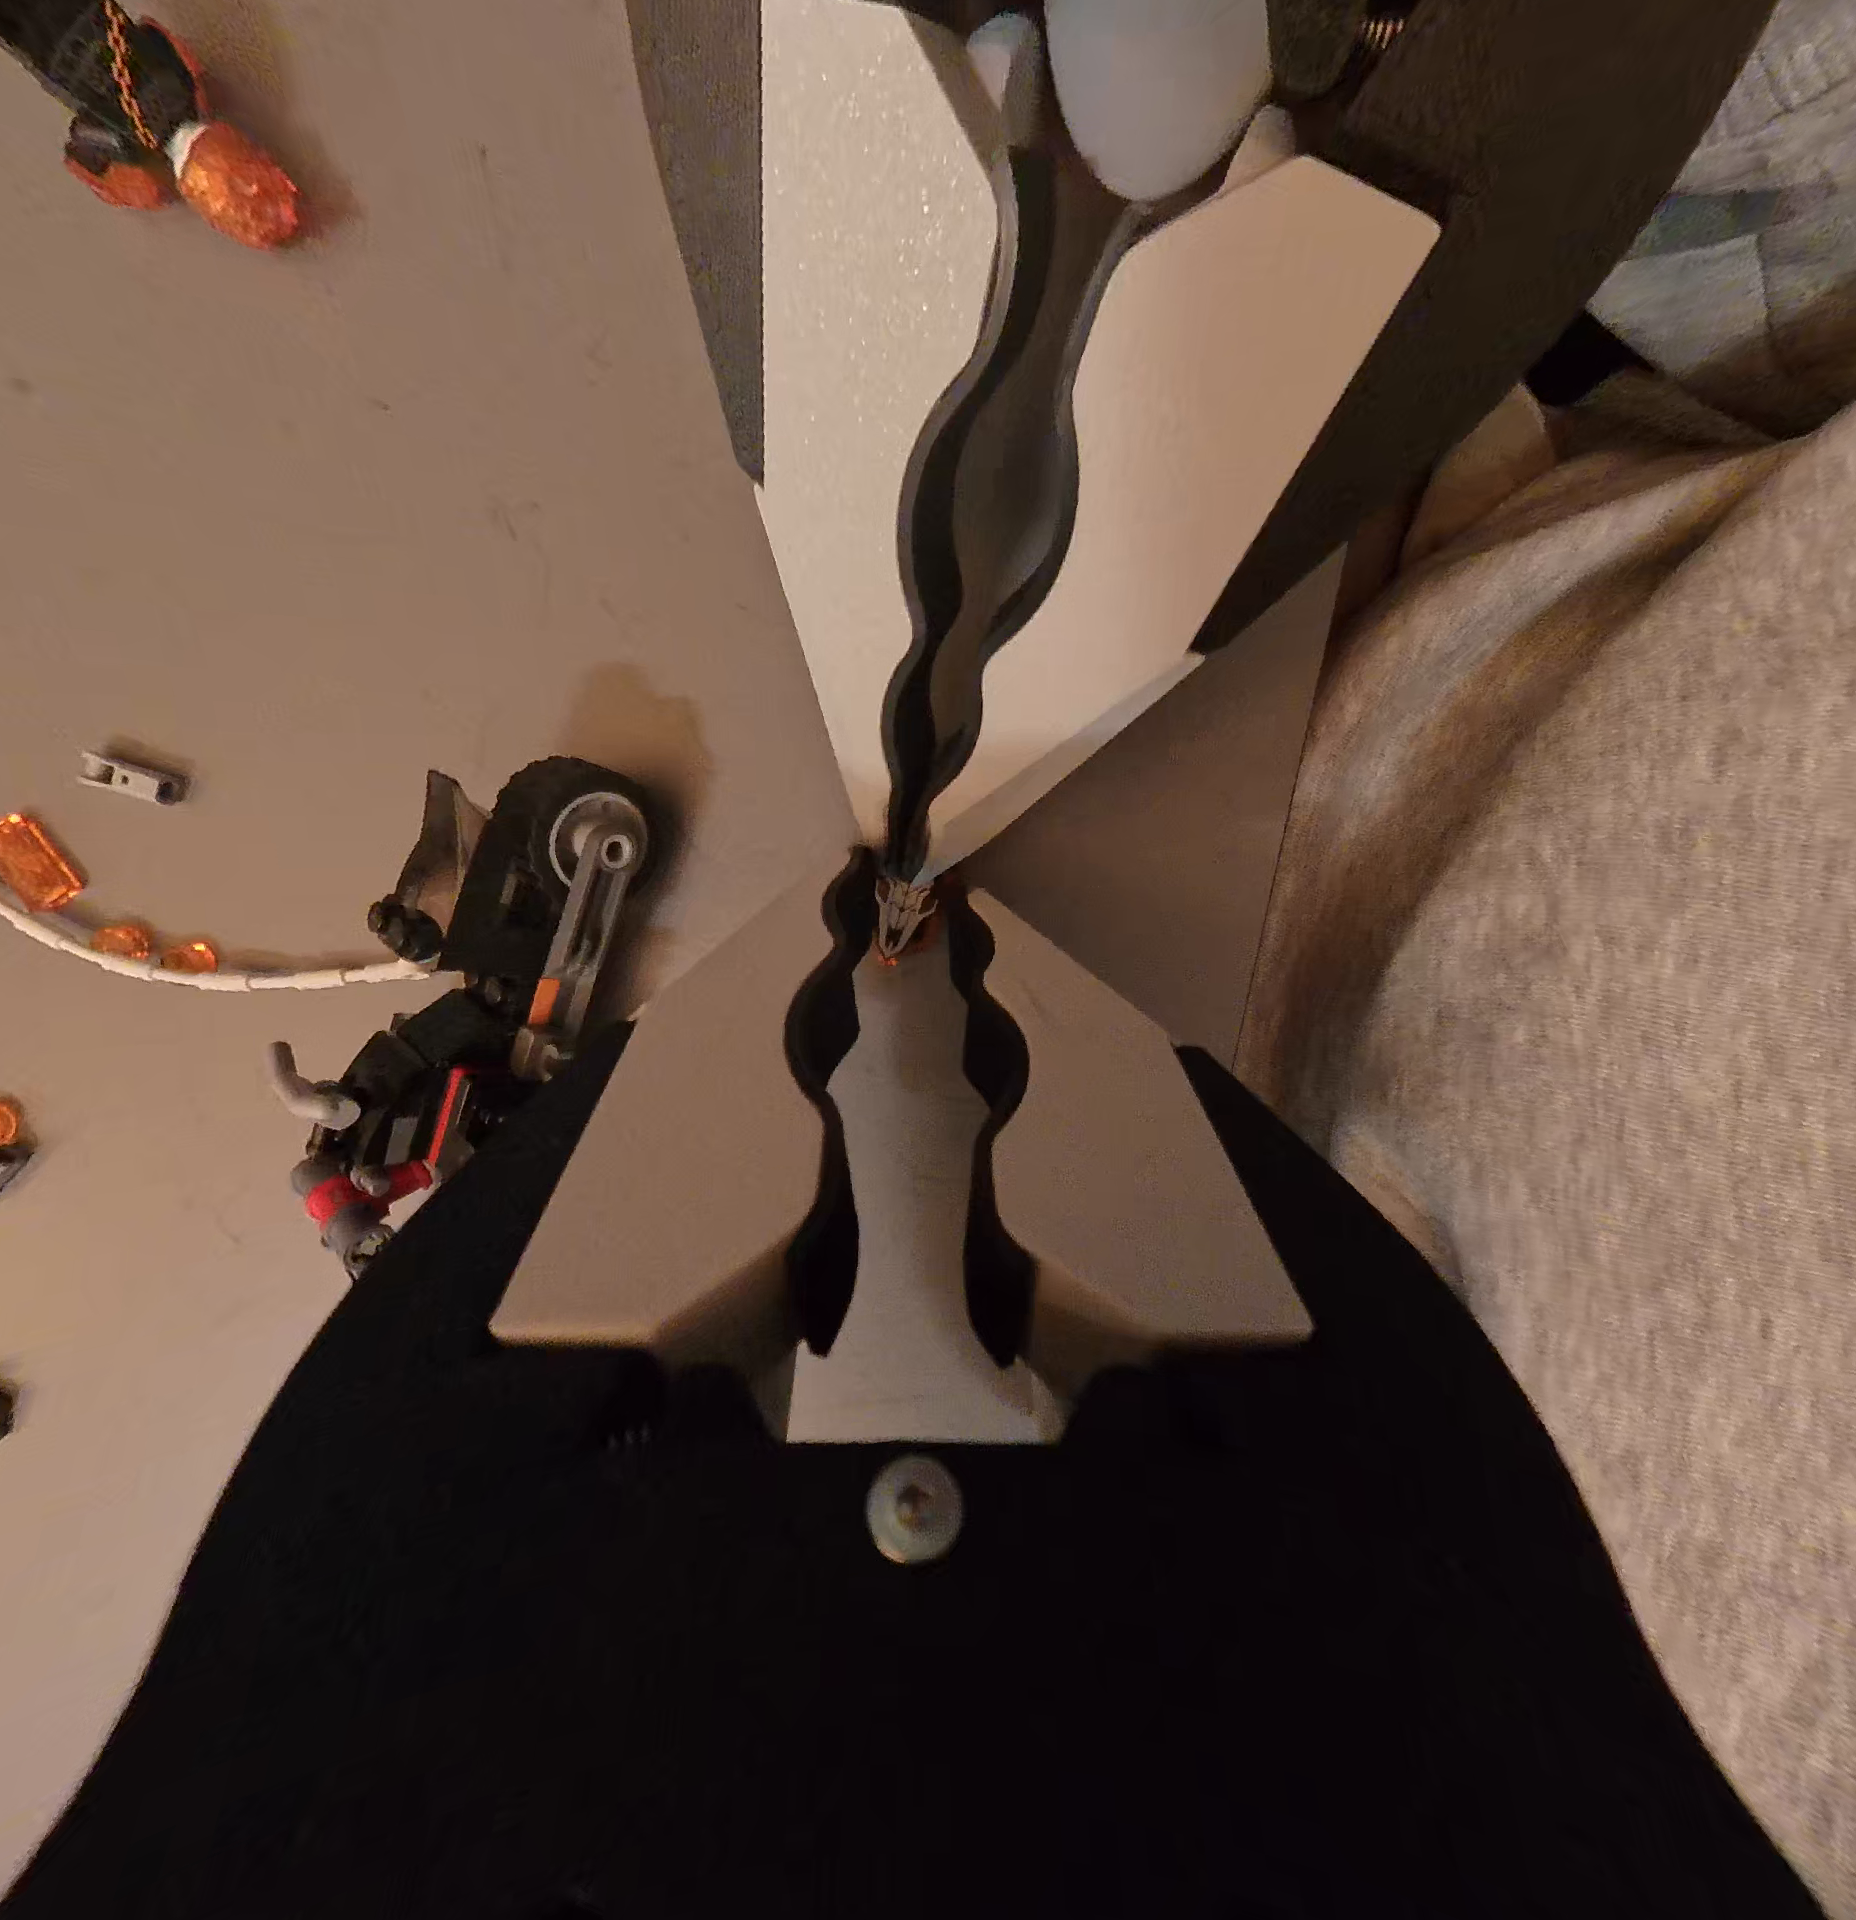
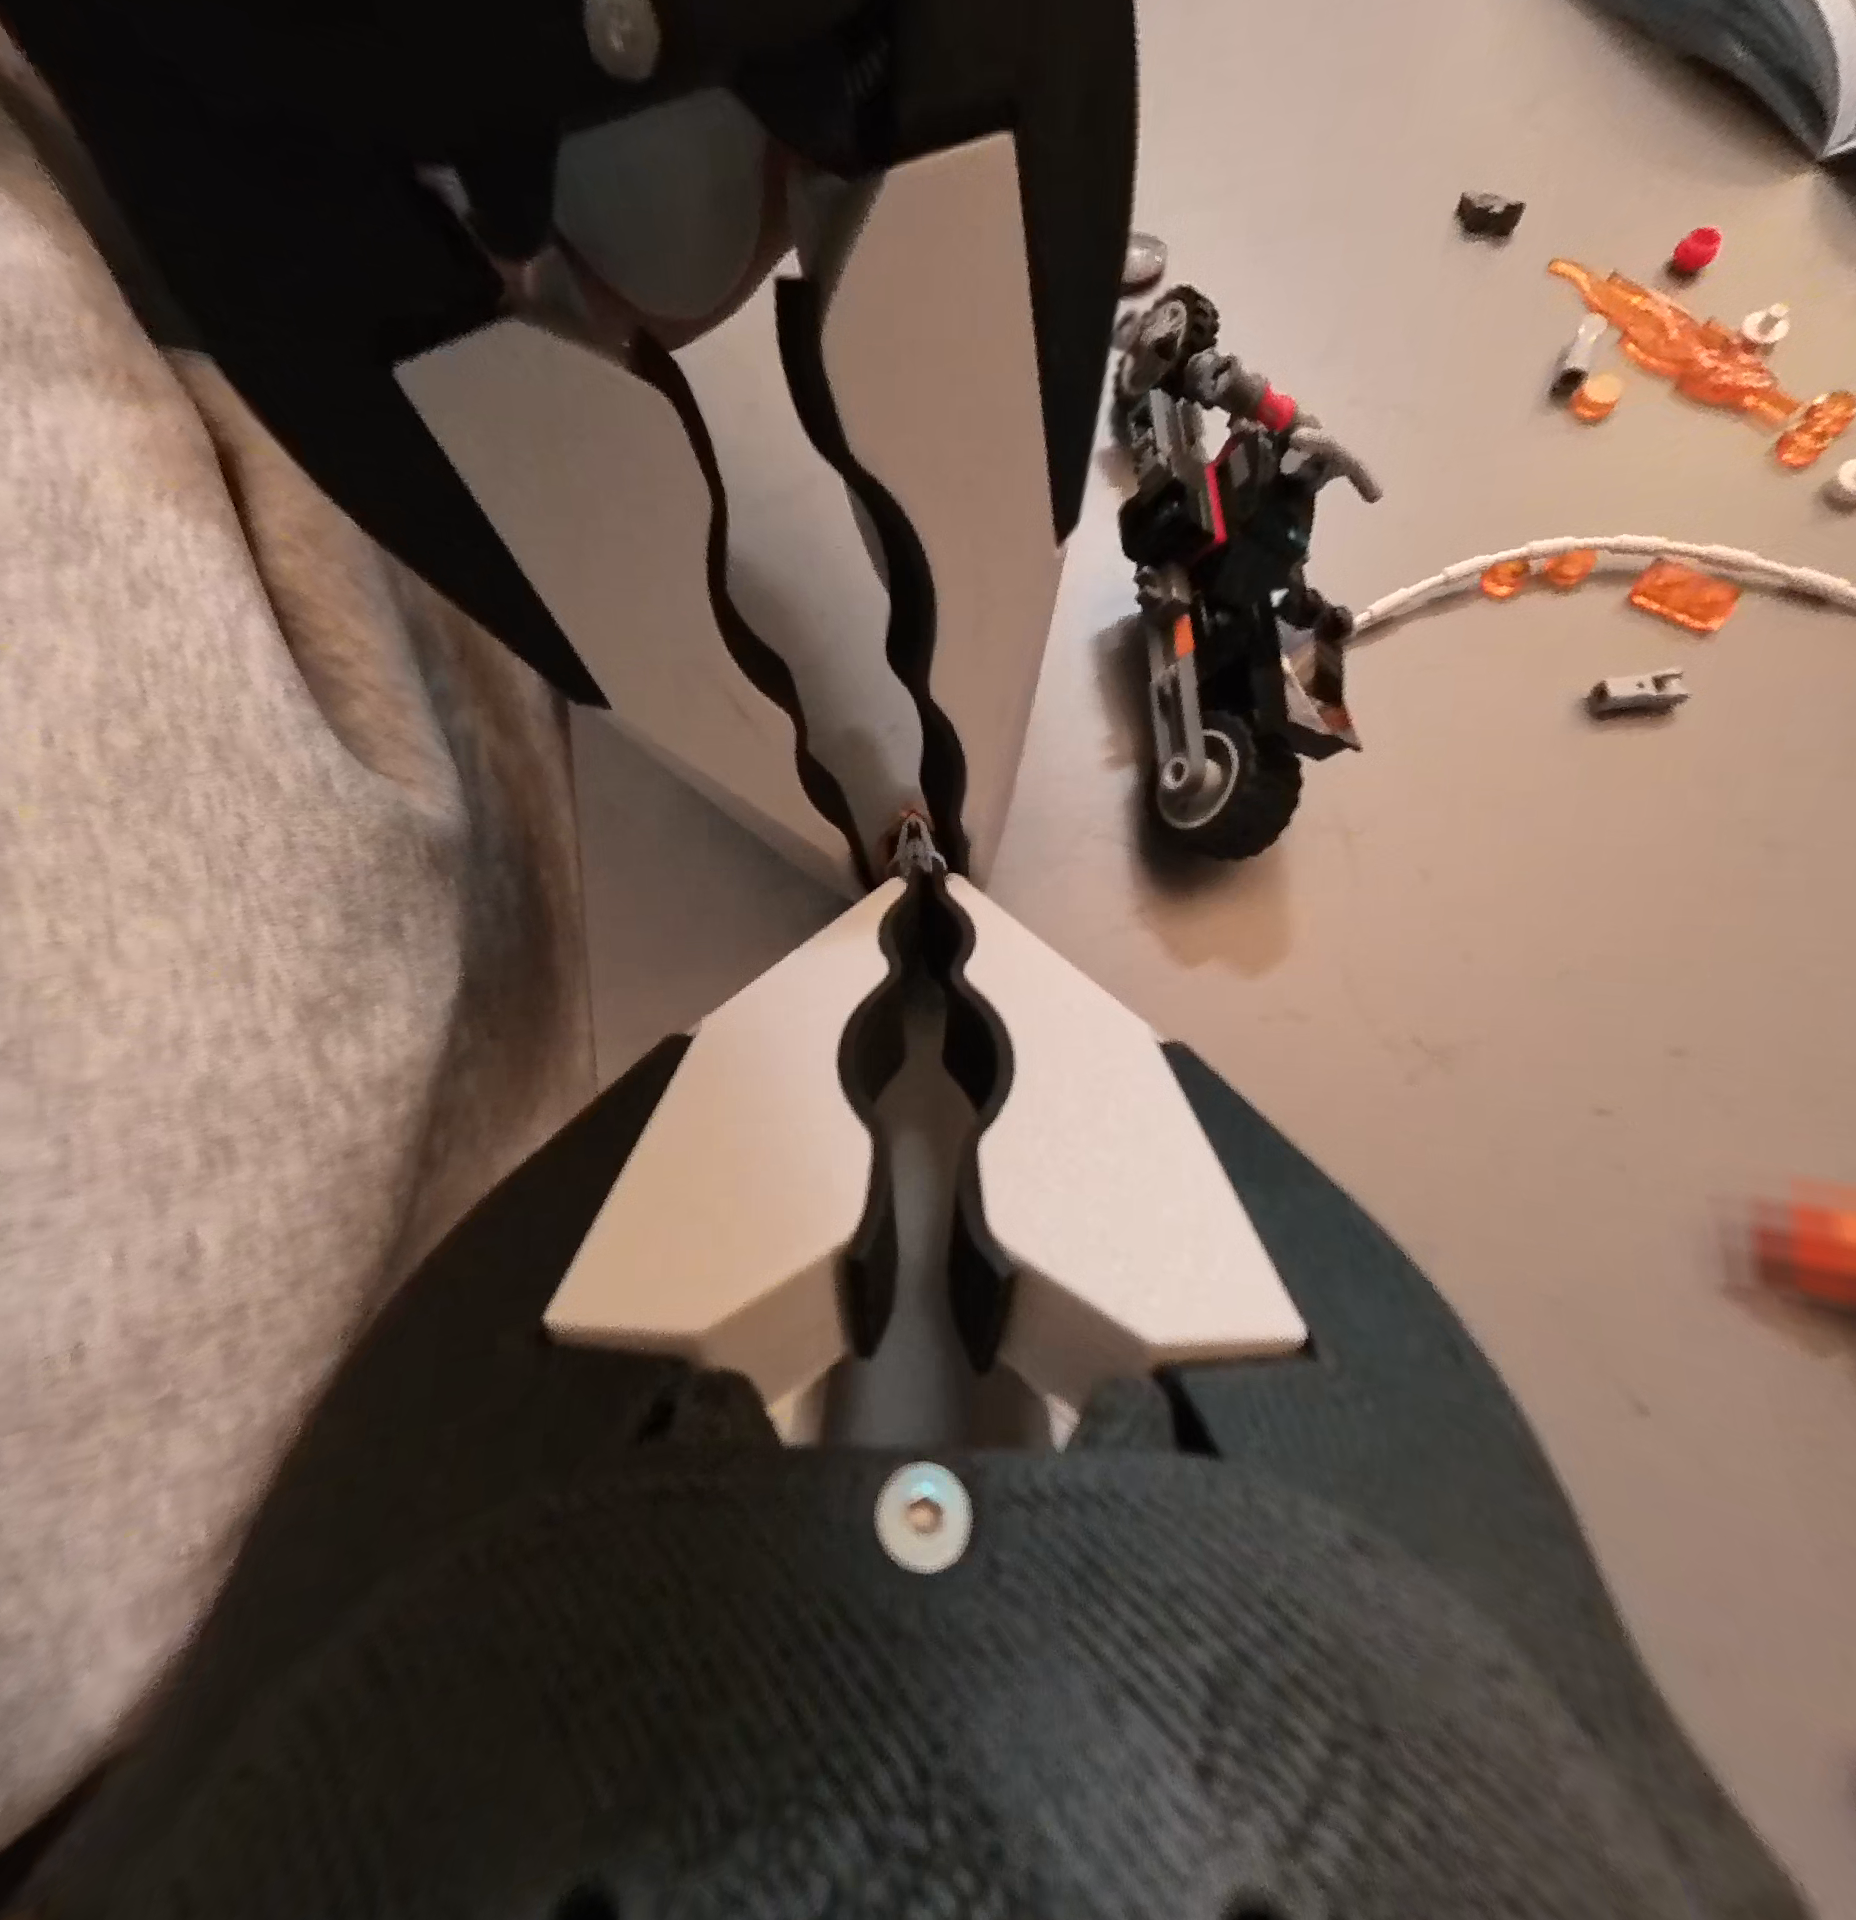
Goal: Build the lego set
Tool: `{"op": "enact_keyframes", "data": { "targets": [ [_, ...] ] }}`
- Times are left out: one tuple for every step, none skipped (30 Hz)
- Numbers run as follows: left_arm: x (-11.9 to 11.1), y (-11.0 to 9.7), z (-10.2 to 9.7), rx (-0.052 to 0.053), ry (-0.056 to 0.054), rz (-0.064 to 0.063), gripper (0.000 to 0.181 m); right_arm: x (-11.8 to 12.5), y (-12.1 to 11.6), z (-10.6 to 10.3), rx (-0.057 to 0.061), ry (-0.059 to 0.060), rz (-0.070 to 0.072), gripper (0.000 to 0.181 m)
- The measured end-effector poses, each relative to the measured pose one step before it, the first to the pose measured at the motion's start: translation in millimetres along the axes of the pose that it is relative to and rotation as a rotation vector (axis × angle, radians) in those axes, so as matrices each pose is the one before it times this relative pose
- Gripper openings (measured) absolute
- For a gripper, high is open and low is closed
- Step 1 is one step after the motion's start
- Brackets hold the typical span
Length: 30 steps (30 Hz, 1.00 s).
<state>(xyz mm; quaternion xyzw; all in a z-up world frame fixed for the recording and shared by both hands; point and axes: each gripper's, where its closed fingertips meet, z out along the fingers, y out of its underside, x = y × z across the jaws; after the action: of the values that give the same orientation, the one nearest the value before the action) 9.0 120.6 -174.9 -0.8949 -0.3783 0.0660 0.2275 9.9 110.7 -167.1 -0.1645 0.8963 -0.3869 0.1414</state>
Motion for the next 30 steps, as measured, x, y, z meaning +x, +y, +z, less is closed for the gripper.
{"op": "enact_keyframes", "data": {
  "targets": [
    [0.23, -0.06, -0.02, 0.0025, 0.005, -0.0044, 0.013, -0.06, 0.12, -0.04, -0.0064, 0.0088, -0.0052, 0.0],
    [0.22, -0.08, -0.18, 0.0004, 0.0008, -0.0004, 0.013, -0.01, 0.12, -0.01, -0.0068, 0.0093, -0.0074, 0.0],
    [0.15, 0.14, -0.1, -0.0029, -0.0045, 0.007, 0.013, 0.04, 0.06, 0.01, -0.0037, 0.0073, -0.0064, 0.0],
    [0.22, 0.06, -0.16, -0.0053, -0.0063, 0.0067, 0.013, -0.07, -0.1, -0.04, 0.0, 0.0056, -0.0033, 0.0],
    [0.13, -0.15, -0.18, -0.0069, -0.0071, 0.0063, 0.013, 0.08, -0.33, -0.09, 0.0029, 0.004, -0.0026, 0.0],
    [-0.02, 0.04, -0.19, -0.0058, -0.0078, 0.0079, 0.013, 0.14, -0.56, -0.06, 0.0089, 0.0021, -0.0055, 0.0],
    [0.18, 0.02, -0.1, -0.0027, -0.0046, 0.0034, 0.013, 0.05, -0.75, -0.08, 0.0207, 0.0008, -0.018, 0.0],
    [0.19, 0.05, -0.25, 0.0008, -0.0004, -0.0034, 0.013, 0.17, -0.76, -0.15, 0.0235, 0.0003, -0.0209, 0.0],
    [0.17, -0.22, -0.13, 0.0041, 0.0022, -0.0071, 0.013, 0.62, -0.11, -0.68, 0.005, 0.0029, -0.0046, 0.0],
    [0.25, -0.31, -0.2, 0.0048, 0.003, -0.0076, 0.013, 0.87, -0.06, -1.45, -0.0055, 0.0056, 0.0037, 0.0],
    [0.2, -0.2, -0.15, 0.0061, 0.0024, -0.0061, 0.013, 1.92, -0.56, -2.55, 0.0005, 0.0106, 0.0003, 0.004],
    [0.17, -0.06, -0.33, 0.0061, 0.0016, -0.0042, 0.013, 4.02, -0.61, -3.74, 0.0077, 0.0195, -0.0002, 0.025],
    [0.03, 0.24, -0.39, 0.0047, 0.0029, -0.0048, 0.013, 5.26, 0.96, -4.12, 0.0058, 0.0211, 0.0035, 0.032],
    [-0.01, 0.16, -0.52, 0.0046, 0.0065, -0.0092, 0.013, 3.99, 3.44, -3.22, -0.0032, 0.0099, 0.0076, 0.035],
    [0.38, 0.07, -0.47, 0.006, 0.0133, -0.0133, 0.013, 1.04, 4.68, -1.73, -0.0093, -0.0078, 0.0068, 0.039],
    [0.96, -0.25, -0.4, 0.0073, 0.0231, -0.0192, 0.013, -1.05, 3.66, -0.55, -0.0051, -0.0159, 0.0018, 0.042],
    [1.23, -0.15, -0.52, 0.0077, 0.0288, -0.0262, 0.014, -3.02, 1.62, 0.52, 0.0019, -0.0208, -0.0043, 0.044],
    [0.74, 0.11, -0.62, 0.0054, 0.0286, -0.028, 0.014, -3.91, 0.08, 1.48, 0.0009, -0.0201, -0.0087, 0.047],
    [0.34, 0.38, -0.57, 0.0039, 0.0263, -0.0237, 0.014, -2.76, -0.43, 2.35, -0.0051, -0.0068, -0.0133, 0.048],
    [0.9, 0.23, -0.37, 0.0043, 0.025, -0.0173, 0.014, -1.52, 0.03, 2.84, -0.0113, 0.0048, -0.0182, 0.048],
    [0.32, 0.06, -0.27, 0.0041, 0.0162, -0.01, 0.014, -1.21, 0.23, 2.87, -0.0126, 0.0078, -0.0207, 0.049],
    [0.1, 0.04, -0.09, 0.0022, 0.008, -0.0037, 0.014, -1.38, -1.17, 2.01, -0.0024, 0.0054, -0.0194, 0.046],
    [0.25, 0.02, 0.03, 0.0, 0.0021, 0.0025, 0.014, -1.25, -1.54, 1.3, 0.0013, 0.0011, -0.0118, 0.044],
    [0.26, 0.17, 0.07, -0.0013, -0.0009, 0.0067, 0.014, -1.25, -0.91, 1.01, 0.0, -0.0043, -0.0033, 0.04],
    [0.76, 0.07, 0.14, -0.0024, 0.0024, 0.0063, 0.014, -0.72, -0.79, 0.7, 0.0004, -0.0044, -0.0008, 0.038],
    [1.02, 0.11, 0.14, -0.0023, 0.0072, 0.0027, 0.014, 0.19, -0.56, 0.4, 0.0009, 0.0016, -0.0019, 0.032],
    [0.96, 0.12, 0.05, -0.001, 0.0094, -0.0005, 0.014, 0.32, -0.39, 0.2, 0.001, 0.0025, -0.004, 0.025],
    [-0.59, -0.04, -0.25, 0.0019, 0.0025, -0.0027, 0.014, -0.54, -0.05, 0.02, 0.0002, -0.0026, -0.0039, 0.02],
    [-1.75, 0.38, -0.57, 0.0016, -0.0043, -0.003, 0.014, 0.03, -0.12, -0.12, 0.0011, 0.0005, -0.0008, 0.018],
    [-1.01, 0.79, -0.77, 0.0006, -0.001, -0.0009, 0.015, 1.21, -0.11, -0.34, 0.0019, 0.0064, 0.0018, 0.017]
  ]
}}
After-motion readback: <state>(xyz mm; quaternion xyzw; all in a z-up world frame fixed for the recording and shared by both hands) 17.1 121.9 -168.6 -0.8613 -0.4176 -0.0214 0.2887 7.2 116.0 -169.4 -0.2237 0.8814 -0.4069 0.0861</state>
